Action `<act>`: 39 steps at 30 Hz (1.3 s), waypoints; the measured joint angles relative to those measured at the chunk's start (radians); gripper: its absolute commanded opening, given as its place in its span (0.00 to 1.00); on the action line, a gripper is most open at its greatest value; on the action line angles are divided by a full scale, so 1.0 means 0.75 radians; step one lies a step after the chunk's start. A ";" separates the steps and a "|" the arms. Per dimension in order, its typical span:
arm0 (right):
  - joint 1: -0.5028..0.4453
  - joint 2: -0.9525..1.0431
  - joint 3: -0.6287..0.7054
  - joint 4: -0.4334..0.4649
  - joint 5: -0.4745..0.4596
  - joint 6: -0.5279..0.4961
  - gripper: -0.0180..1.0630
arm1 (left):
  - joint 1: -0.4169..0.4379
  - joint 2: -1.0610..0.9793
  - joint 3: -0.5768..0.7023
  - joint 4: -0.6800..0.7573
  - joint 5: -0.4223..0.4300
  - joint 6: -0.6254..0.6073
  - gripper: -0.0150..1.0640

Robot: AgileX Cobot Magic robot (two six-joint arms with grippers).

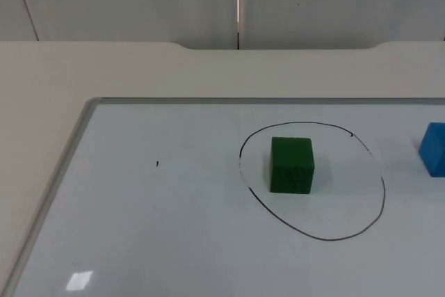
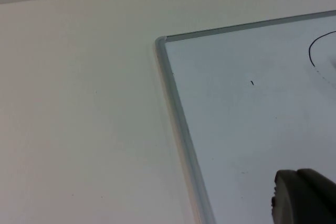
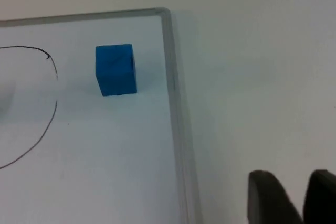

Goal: Push the two cubes into the marked area.

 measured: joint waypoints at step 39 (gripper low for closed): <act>-0.007 1.313 -0.459 -0.079 -0.274 -0.109 0.02 | 0.000 0.000 0.000 0.000 0.000 0.000 0.01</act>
